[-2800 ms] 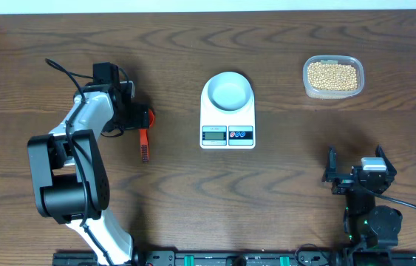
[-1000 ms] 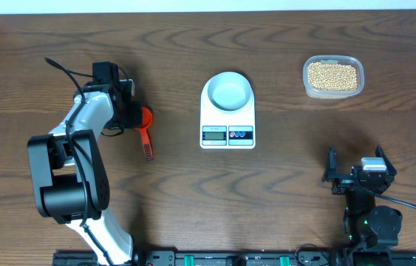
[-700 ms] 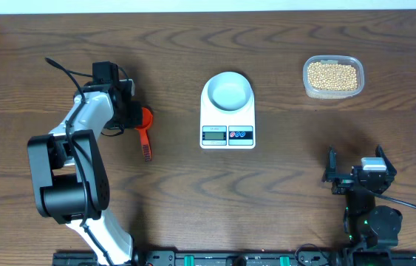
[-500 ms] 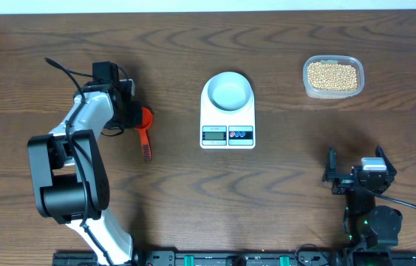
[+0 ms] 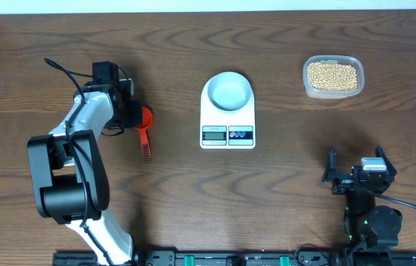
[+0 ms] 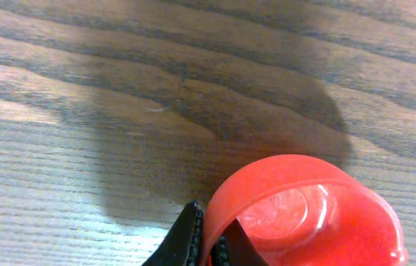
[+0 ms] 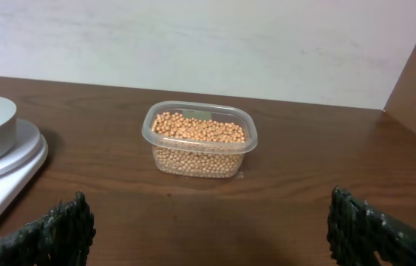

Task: Scoop item into bowl and weigh 50g on scale
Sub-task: 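Lift the red scoop with the left gripper toward the scale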

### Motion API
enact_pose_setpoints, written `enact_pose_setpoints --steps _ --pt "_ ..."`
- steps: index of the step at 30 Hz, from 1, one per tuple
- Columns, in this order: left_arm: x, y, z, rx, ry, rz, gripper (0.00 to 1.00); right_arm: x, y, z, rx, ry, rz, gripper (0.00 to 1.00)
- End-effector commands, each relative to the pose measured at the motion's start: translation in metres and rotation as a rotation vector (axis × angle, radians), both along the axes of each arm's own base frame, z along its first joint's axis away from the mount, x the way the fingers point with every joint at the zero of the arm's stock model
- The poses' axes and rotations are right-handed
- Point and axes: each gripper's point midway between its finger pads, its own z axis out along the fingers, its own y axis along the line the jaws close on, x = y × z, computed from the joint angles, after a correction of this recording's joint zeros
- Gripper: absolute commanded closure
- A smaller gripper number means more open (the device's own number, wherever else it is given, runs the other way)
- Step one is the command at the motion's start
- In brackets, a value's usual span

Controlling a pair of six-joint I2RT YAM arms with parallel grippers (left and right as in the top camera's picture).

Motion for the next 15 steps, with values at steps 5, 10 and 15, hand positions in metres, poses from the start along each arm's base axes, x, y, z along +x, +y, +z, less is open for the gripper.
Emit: enact_pose_setpoints --steps 5,10,15 --pt "0.009 0.002 0.072 0.007 -0.171 0.031 0.92 0.0 -0.003 -0.001 -0.011 0.002 -0.014 0.01" --pt "0.002 0.001 0.118 -0.012 -0.26 0.1 0.92 0.0 -0.003 -0.001 -0.011 0.002 -0.014 0.01" --pt "-0.016 -0.001 0.152 -0.075 -0.299 0.254 0.93 0.0 -0.003 -0.001 -0.011 0.002 -0.014 0.01"
